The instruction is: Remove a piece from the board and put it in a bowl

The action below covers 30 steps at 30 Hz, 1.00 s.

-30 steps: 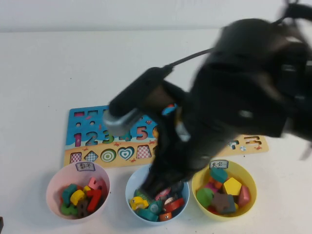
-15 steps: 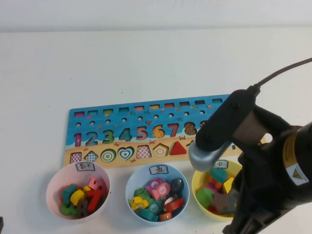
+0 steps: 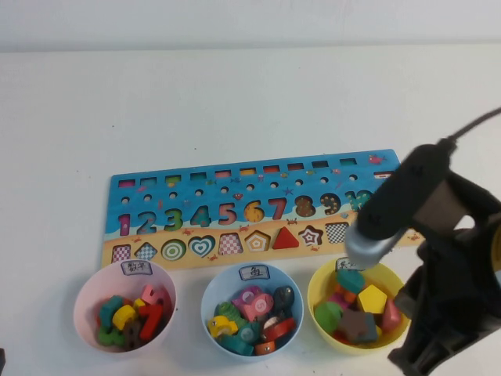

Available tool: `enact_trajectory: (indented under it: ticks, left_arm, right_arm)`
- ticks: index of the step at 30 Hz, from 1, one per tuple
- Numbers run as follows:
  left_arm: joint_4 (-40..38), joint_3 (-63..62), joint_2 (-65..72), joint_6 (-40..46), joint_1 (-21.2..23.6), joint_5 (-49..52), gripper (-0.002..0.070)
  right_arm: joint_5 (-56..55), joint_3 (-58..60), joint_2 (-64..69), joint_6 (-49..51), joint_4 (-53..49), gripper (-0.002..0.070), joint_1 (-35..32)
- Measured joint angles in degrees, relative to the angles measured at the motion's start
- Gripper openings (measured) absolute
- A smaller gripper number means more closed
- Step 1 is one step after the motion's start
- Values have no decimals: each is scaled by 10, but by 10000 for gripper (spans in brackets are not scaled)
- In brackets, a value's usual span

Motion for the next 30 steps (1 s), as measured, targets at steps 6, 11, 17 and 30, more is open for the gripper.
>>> enact_trajectory:
  ticks: [6, 11, 17, 30]
  left_arm:
    - [0, 0, 0, 0, 0, 0, 0]
    - [0, 0, 0, 0, 0, 0, 0]
    - [0, 0, 0, 0, 0, 0, -1]
    - [0, 0, 0, 0, 0, 0, 0]
  right_arm:
    - [-200, 185, -64, 0, 17, -16, -120]
    - [-428, 358, -152, 0, 2, -16, -248]
    - [-591, 535, -312, 0, 0, -16, -384]
    - [-670, 669, -607, 9, -2, -17, -515]
